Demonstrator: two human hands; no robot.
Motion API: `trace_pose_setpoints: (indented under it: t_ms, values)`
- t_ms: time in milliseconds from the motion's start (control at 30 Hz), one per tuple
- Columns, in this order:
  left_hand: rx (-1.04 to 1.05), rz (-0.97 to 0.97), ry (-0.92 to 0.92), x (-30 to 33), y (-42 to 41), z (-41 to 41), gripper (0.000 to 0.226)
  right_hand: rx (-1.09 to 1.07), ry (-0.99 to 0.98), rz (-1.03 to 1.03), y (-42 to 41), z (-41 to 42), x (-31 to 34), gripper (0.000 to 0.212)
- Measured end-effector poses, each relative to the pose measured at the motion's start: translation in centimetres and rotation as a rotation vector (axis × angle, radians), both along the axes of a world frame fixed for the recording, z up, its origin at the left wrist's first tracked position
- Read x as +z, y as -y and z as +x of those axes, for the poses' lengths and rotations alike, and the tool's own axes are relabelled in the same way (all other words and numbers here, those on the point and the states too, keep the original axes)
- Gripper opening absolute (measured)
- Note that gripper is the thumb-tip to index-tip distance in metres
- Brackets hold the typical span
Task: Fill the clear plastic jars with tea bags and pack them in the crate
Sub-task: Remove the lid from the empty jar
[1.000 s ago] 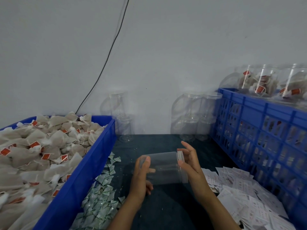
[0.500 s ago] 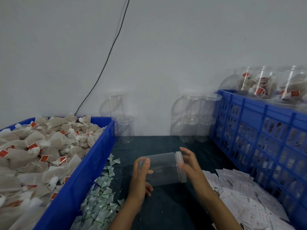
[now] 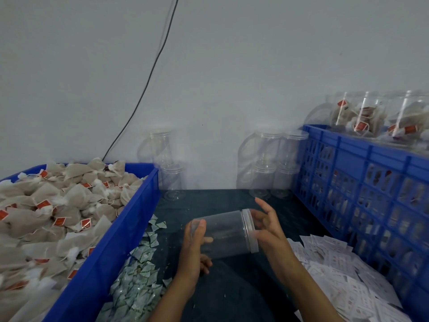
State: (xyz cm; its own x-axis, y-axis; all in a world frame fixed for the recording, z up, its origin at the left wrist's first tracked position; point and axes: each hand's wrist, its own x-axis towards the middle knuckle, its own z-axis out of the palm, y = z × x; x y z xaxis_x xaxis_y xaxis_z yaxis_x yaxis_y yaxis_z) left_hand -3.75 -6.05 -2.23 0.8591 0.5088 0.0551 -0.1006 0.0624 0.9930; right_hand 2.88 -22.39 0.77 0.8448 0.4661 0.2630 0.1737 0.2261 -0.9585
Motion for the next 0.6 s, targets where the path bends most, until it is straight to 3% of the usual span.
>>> trace_pose_setpoints:
  t_ms: [100, 233, 433, 600]
  values:
    - [-0.014, -0.029, -0.011, 0.2, -0.1, 0.0, 0.042, -0.024, -0.076, 0.057, -0.3, -0.2, 0.4, 0.077]
    - [-0.038, 0.014, -0.021, 0.2, 0.1, -0.1, 0.051, -0.116, -0.022, -0.159, -1.1, -0.7, -0.2, 0.072]
    - [-0.101, -0.063, -0.089, 0.7, -0.4, -0.4, 0.060, -0.183, 0.137, -0.115, -0.9, -0.7, -0.6, 0.057]
    - [-0.114, -0.128, -0.140, 0.8, -1.1, -0.3, 0.069, -0.132, 0.306, -0.129, -0.8, -1.0, -0.3, 0.072]
